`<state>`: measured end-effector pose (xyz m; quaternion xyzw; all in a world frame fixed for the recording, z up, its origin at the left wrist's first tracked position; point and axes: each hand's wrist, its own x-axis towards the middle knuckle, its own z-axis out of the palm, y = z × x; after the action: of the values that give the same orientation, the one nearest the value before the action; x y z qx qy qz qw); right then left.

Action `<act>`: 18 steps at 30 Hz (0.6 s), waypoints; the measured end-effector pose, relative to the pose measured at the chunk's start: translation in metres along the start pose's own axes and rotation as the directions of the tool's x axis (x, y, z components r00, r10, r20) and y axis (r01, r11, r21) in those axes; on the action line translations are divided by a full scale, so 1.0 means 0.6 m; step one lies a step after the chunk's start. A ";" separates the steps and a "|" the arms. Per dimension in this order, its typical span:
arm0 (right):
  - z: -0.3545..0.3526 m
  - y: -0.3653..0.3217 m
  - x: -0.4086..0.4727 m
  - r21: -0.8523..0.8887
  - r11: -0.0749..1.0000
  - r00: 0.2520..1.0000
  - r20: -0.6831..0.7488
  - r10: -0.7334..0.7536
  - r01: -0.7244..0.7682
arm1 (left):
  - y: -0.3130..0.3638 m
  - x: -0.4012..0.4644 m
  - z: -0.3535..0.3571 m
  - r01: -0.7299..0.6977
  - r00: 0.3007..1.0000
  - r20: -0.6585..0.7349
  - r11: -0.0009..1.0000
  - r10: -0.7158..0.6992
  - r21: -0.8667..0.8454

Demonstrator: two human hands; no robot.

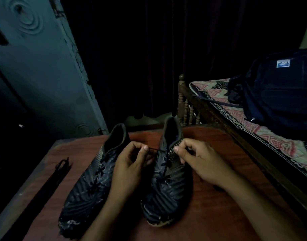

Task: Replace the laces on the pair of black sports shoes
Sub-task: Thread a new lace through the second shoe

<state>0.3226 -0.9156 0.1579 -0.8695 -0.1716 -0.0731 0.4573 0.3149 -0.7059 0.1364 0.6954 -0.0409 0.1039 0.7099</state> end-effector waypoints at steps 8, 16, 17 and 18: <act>-0.006 -0.015 0.005 0.475 0.878 0.998 0.062 0.032 -0.058 | 0.010 -0.010 -0.002 -0.424 0.904 0.214 0.703 0.371 0.570; 0.007 -0.058 -0.011 0.504 0.862 0.993 0.120 -0.002 -0.059 | 0.049 -0.039 0.008 -0.477 0.844 0.407 0.837 0.351 0.269; 0.009 -0.060 -0.012 0.512 0.857 0.993 0.115 -0.005 -0.055 | 0.046 -0.037 0.007 -0.429 0.864 0.386 0.875 0.324 0.225; 0.009 -0.060 -0.013 0.520 0.852 0.994 0.107 -0.006 -0.051 | 0.045 -0.034 0.006 -0.375 0.882 0.369 0.910 0.292 0.178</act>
<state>0.3024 -0.8940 0.1800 -0.7173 -0.1984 0.0270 0.6674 0.2896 -0.7111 0.1590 0.7670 -0.2675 0.1102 0.5727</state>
